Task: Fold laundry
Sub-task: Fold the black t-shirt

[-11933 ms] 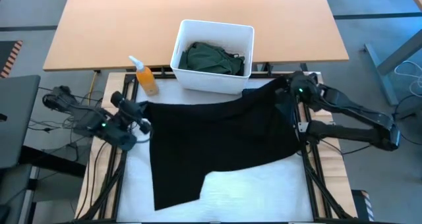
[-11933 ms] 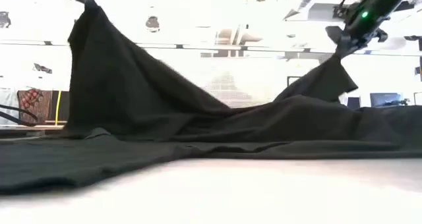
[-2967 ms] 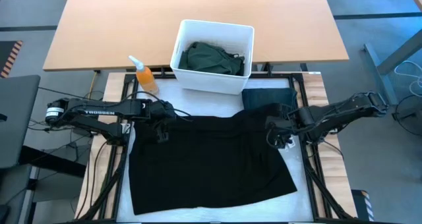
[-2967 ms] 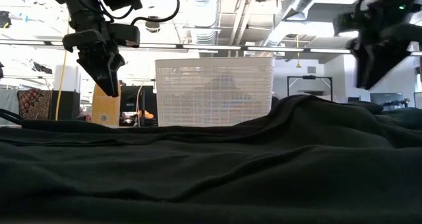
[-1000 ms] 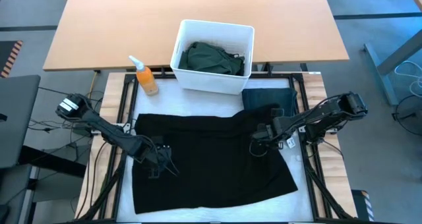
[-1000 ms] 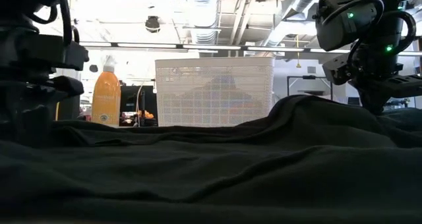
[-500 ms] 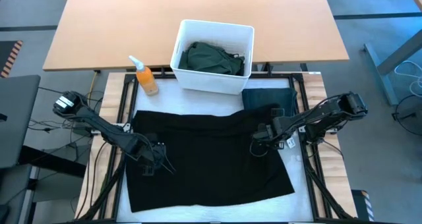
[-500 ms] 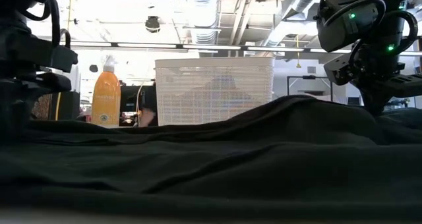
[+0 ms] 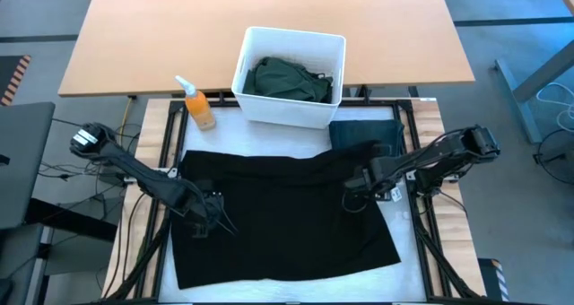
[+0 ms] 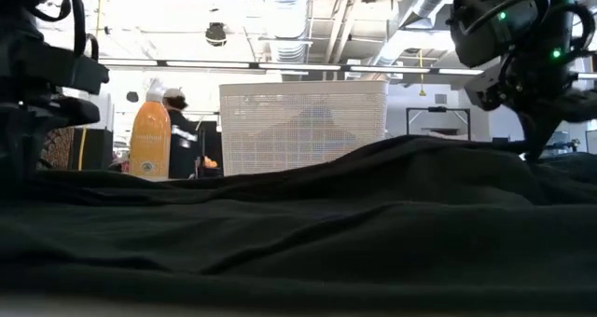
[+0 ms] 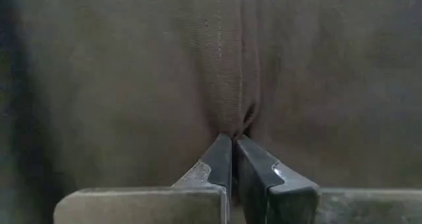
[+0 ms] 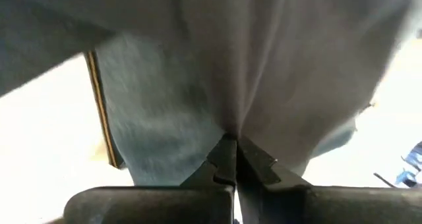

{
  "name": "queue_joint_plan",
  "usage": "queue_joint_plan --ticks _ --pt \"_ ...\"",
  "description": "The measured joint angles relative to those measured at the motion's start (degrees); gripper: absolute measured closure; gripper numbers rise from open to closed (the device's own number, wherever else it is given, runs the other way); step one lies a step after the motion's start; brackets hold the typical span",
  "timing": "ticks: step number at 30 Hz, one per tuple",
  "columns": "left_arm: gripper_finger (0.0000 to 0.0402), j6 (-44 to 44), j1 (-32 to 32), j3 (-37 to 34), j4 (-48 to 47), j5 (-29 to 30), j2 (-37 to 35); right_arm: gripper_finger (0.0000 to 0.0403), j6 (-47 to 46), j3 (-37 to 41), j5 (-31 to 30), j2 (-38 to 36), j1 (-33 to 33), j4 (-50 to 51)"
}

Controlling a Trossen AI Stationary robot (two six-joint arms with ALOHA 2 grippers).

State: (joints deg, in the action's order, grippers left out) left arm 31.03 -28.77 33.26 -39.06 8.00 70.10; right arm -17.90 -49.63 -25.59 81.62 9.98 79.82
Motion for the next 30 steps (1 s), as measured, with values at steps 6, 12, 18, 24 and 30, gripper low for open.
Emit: queue_joint_plan --ticks 6,12,18,24,30 --pt "0.04 0.3 0.0 0.0 -1.2 1.9 -7.6 0.0381 1.0 -4.8 0.0 0.0 0.0 4.3" --pt "0.04 1.2 1.5 0.1 -3.3 11.5 -18.4 0.0382 1.8 -10.0 -2.5 0.0 0.0 8.7" --pt "0.0401 -2.3 5.0 6.0 -9.0 33.3 -29.3 0.0382 3.4 -14.6 -4.3 0.0 -3.2 7.1" --pt "0.0401 -14.1 7.7 17.0 -10.1 44.9 -36.4 0.0382 3.6 -17.5 -4.3 0.0 -7.5 7.1" --pt "0.0401 -19.6 8.9 26.7 -14.2 40.5 -37.5 0.0382 7.3 -17.6 -1.0 0.0 -7.7 7.6"
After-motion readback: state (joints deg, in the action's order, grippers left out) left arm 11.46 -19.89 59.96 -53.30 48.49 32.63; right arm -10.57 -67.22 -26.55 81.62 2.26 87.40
